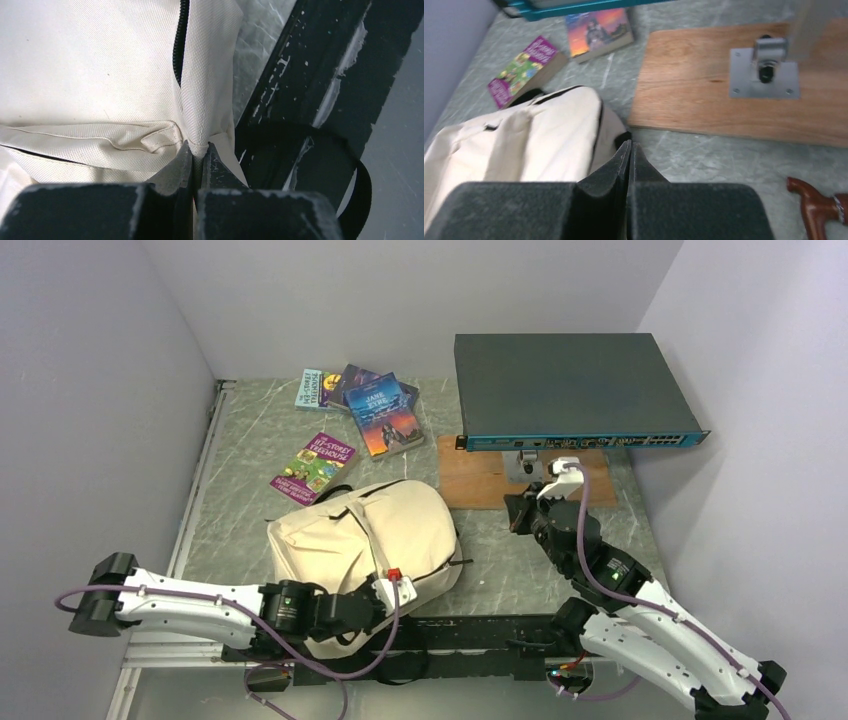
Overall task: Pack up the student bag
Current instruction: Unzip the student bag at the center of the board.
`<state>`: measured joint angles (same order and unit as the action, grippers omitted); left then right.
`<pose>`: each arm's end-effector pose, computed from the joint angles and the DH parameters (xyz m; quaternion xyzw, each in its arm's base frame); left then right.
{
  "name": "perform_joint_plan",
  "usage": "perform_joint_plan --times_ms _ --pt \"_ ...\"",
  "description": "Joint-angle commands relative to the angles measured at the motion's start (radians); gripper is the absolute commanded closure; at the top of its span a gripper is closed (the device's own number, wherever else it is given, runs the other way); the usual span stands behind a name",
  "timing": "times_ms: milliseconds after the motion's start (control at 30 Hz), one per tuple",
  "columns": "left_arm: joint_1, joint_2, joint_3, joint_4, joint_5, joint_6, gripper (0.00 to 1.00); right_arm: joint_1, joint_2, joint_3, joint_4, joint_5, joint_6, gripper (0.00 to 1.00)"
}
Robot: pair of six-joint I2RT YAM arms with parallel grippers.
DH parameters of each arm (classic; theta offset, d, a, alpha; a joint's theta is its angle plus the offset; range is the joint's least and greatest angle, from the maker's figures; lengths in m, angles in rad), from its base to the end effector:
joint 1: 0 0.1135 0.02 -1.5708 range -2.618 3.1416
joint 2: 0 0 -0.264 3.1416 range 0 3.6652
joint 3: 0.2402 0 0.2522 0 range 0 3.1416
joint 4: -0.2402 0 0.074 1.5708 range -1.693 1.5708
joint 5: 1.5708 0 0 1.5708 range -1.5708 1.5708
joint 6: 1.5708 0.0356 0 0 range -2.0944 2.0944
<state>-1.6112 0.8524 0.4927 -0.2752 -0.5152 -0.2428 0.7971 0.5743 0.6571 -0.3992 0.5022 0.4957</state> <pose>0.0102 -0.1817 0.2199 0.4564 0.7414 -0.2124 0.4437 0.1083 0.0864 0.3042 0.0264 0.7973 0.1818 0.5750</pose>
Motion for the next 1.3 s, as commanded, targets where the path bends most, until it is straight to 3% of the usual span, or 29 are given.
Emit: perform_joint_plan --times_ms 0,133,200,333,433,567,700,867,967,1033,1200,1267 --pt "0.031 -0.074 -0.014 0.072 0.157 0.084 1.0 -0.002 0.001 0.034 0.128 -0.234 -0.124 1.0" --pt "0.036 -0.119 -0.026 0.101 0.164 0.093 1.0 -0.002 0.094 0.073 0.075 -0.637 -0.191 0.99" --pt "0.038 -0.143 -0.032 0.101 0.148 0.091 1.0 -0.002 0.145 0.081 0.024 -0.795 -0.176 0.78" --pt "0.041 -0.156 -0.029 0.092 0.142 0.095 1.0 -0.005 0.153 0.041 -0.002 -0.969 -0.112 0.55" --pt "0.042 -0.148 -0.02 0.082 0.145 0.1 1.0 -0.005 0.165 0.033 -0.045 -1.017 -0.086 0.48" --pt "0.043 -0.14 -0.015 0.072 0.149 0.099 1.0 -0.005 0.182 -0.006 -0.058 -1.063 -0.085 0.46" --pt "0.043 -0.14 -0.017 0.082 0.154 0.102 1.0 -0.006 0.205 0.002 -0.076 -0.99 -0.092 0.47" --pt "0.043 -0.136 -0.016 0.077 0.154 0.099 1.0 -0.005 0.231 0.025 -0.092 -0.868 -0.093 0.39" --pt "0.043 -0.14 -0.017 0.074 0.155 0.096 1.0 -0.004 0.252 0.024 -0.07 -0.887 -0.094 0.4" --pt "0.043 -0.144 -0.019 0.073 0.154 0.095 1.0 -0.004 0.26 0.02 -0.056 -0.906 -0.097 0.47" --pt "0.043 -0.156 -0.023 0.059 0.144 0.087 1.0 -0.004 0.259 0.015 -0.06 -0.949 -0.106 0.79" --pt "0.043 -0.159 -0.026 0.06 0.142 0.087 1.0 -0.004 0.258 0.019 -0.071 -0.935 -0.1 1.0"
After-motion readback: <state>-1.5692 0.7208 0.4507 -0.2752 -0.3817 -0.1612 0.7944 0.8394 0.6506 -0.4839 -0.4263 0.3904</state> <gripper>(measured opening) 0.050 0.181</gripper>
